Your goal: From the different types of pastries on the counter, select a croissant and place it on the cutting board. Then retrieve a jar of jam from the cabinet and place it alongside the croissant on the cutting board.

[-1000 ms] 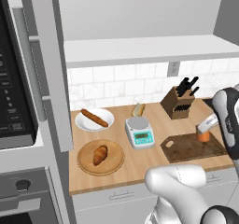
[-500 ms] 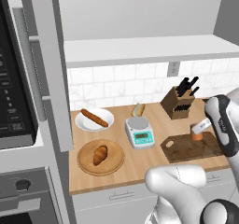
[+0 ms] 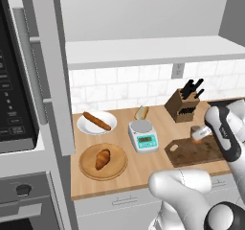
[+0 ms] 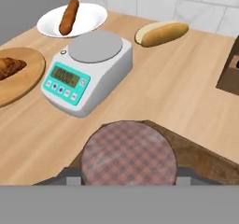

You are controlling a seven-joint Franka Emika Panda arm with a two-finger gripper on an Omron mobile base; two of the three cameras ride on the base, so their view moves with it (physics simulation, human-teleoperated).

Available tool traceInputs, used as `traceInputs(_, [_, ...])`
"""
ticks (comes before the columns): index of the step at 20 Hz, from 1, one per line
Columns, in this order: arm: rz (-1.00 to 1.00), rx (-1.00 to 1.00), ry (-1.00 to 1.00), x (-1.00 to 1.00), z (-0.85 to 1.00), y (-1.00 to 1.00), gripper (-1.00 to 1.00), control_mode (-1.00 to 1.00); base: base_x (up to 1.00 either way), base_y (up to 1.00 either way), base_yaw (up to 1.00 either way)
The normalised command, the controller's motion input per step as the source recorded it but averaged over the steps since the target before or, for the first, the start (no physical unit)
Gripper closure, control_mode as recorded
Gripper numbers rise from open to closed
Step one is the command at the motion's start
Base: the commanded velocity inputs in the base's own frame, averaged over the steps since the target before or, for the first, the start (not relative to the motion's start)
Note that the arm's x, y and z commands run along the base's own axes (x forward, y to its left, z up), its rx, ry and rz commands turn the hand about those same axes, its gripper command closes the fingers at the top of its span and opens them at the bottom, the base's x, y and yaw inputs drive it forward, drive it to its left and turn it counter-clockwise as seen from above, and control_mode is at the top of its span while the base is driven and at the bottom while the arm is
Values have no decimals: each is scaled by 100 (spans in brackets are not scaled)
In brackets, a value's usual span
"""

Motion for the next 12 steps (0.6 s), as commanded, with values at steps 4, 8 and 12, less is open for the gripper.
traceInputs(4, [0, 0, -8, 18, -32, 0, 100, -100, 0, 0, 0])
traceInputs(8, [0, 0, 0, 2, -28, -14, 100, -100, 0, 0, 0])
traceInputs(12, [0, 0, 0, 0, -20, -18, 100, -100, 0, 0, 0])
